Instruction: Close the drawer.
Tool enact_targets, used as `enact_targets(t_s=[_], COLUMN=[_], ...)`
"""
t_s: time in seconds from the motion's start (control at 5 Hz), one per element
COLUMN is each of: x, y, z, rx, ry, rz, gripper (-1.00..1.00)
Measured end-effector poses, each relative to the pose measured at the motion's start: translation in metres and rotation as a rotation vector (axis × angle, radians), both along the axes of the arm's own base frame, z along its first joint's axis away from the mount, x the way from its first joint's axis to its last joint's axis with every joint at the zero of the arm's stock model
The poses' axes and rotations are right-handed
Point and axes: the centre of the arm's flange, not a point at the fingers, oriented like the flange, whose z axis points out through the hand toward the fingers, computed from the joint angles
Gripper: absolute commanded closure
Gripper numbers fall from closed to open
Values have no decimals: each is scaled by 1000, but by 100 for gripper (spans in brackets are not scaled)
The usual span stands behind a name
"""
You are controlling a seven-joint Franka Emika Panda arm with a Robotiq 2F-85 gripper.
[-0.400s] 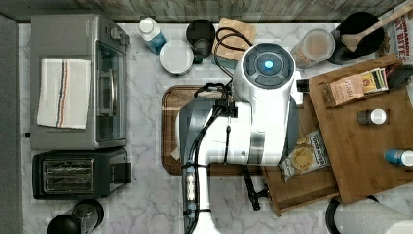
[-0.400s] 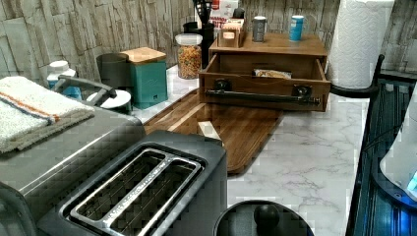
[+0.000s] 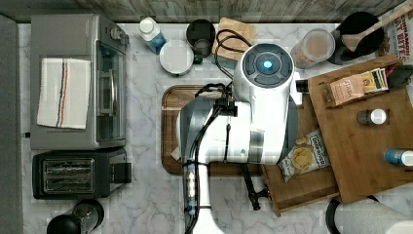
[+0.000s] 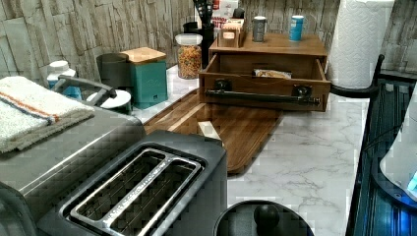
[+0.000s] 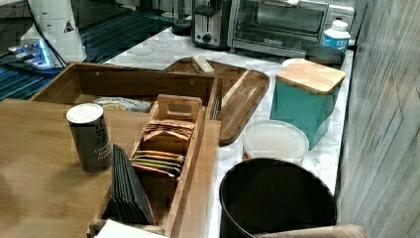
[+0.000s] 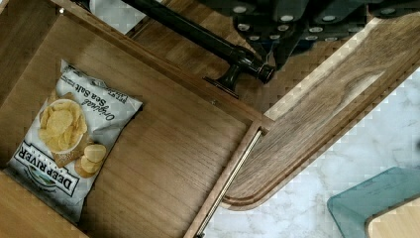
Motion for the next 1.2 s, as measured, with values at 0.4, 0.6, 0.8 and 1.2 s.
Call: enact_targets(t_s=[0.4, 0.6, 0.8, 1.2], x=[4, 4, -6, -35], y=[1, 7, 20, 56], z=[-19, -31, -45, -87], rx=[1, 3, 6, 40], ry=[-63, -157, -218, -199], rz=[5, 15, 43, 524], gripper=[100, 100, 100, 100])
